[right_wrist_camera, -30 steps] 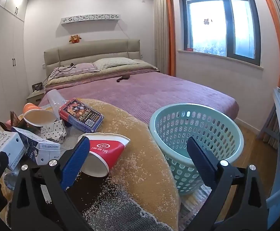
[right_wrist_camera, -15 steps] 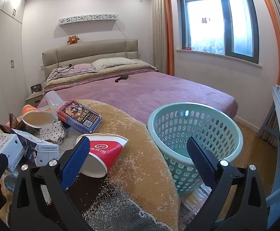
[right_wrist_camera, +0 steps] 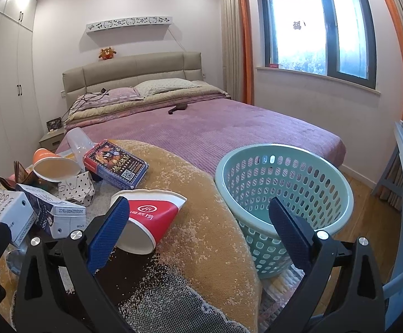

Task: Collect trash

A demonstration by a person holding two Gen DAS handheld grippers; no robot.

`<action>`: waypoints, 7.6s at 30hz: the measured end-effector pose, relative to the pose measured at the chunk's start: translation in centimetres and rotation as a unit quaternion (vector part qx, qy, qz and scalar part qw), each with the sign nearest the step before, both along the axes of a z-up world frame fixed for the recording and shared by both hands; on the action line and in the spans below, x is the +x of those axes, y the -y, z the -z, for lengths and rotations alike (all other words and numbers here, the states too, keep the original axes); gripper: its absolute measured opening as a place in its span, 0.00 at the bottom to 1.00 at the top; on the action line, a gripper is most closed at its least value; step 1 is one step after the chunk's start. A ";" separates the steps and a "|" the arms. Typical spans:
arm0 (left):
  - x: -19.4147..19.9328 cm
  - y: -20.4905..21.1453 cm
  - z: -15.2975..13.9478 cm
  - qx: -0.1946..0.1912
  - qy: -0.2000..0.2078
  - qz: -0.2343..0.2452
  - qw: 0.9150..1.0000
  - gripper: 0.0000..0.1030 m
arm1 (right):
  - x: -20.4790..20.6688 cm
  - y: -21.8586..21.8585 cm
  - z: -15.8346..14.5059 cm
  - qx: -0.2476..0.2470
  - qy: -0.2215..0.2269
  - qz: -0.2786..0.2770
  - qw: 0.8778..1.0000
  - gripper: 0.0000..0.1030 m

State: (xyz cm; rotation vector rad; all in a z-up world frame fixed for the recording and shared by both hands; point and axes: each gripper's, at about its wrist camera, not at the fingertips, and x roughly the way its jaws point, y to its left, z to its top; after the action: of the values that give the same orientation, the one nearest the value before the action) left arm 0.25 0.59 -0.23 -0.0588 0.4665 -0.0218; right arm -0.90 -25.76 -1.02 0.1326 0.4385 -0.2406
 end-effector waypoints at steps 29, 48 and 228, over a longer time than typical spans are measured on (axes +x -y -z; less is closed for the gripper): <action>0.2 -0.3 0.3 -0.012 -0.006 0.006 1.000 0.93 | 0.1 -0.1 0.1 -0.004 -0.005 0.002 1.000 0.93; 0.3 -0.5 0.4 -0.017 -0.007 0.007 1.000 0.93 | 0.3 -0.1 0.2 -0.005 -0.008 -0.001 1.000 0.93; 9.6 -19.0 0.6 -0.111 -0.177 -0.091 0.974 0.84 | 7.2 -12.7 0.5 -0.063 -0.146 -0.366 0.917 0.85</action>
State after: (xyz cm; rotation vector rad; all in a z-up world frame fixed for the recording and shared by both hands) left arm 9.83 19.54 -0.82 -0.3290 0.8129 0.1186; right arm 6.33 -13.04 -1.56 -0.2020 0.7373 0.4569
